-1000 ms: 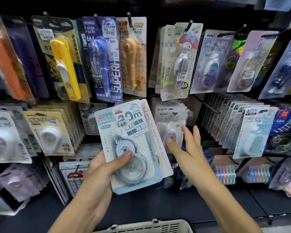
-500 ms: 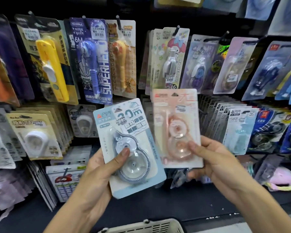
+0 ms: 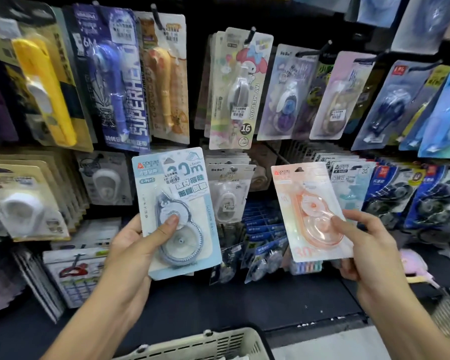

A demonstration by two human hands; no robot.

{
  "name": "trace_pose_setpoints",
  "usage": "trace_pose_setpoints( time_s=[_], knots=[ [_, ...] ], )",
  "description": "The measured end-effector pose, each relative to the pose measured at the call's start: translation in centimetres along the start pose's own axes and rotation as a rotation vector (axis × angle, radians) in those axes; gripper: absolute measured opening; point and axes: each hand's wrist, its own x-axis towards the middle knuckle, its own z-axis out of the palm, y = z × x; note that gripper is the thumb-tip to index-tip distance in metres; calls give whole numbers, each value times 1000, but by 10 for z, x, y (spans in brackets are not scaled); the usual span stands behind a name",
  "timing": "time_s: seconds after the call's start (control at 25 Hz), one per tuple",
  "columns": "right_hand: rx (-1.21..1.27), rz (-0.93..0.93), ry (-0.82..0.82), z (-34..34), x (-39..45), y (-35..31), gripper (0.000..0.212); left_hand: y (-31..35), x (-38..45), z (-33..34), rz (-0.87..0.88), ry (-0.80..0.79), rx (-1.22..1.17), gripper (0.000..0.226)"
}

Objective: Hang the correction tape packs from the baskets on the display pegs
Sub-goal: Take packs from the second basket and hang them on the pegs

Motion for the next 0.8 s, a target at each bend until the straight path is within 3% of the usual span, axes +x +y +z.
trace_pose_setpoints(
  time_s=[0.08,0.16,0.2,0.32,0.4,0.48,0.64,0.8],
  knots=[
    [4,-12,16,4,-3,7,30,2,1,1,-7,4,2,38],
    [-185,-97,60,10,-12,12,42,3,2,2,1,-11,6,37],
    [-259,-148,-15,17,-21,13,43,1,1,3,4,-37,8,37],
    [-84,-35,-672,55,-58,25,45,-12,-8,16,11,-195,94,36],
    [4,60,-864,74,-71,35,45,-20,-14,25,12,-293,190,28],
    [76,69,-743,77,-68,31,47,-21,-13,22,97,-282,373,24],
    [221,41,-300,49,-35,9,35,-8,2,-6,376,-127,1190,42],
    [170,51,-129,21,-18,6,19,-4,11,-18,319,-90,1344,65]
  ],
)
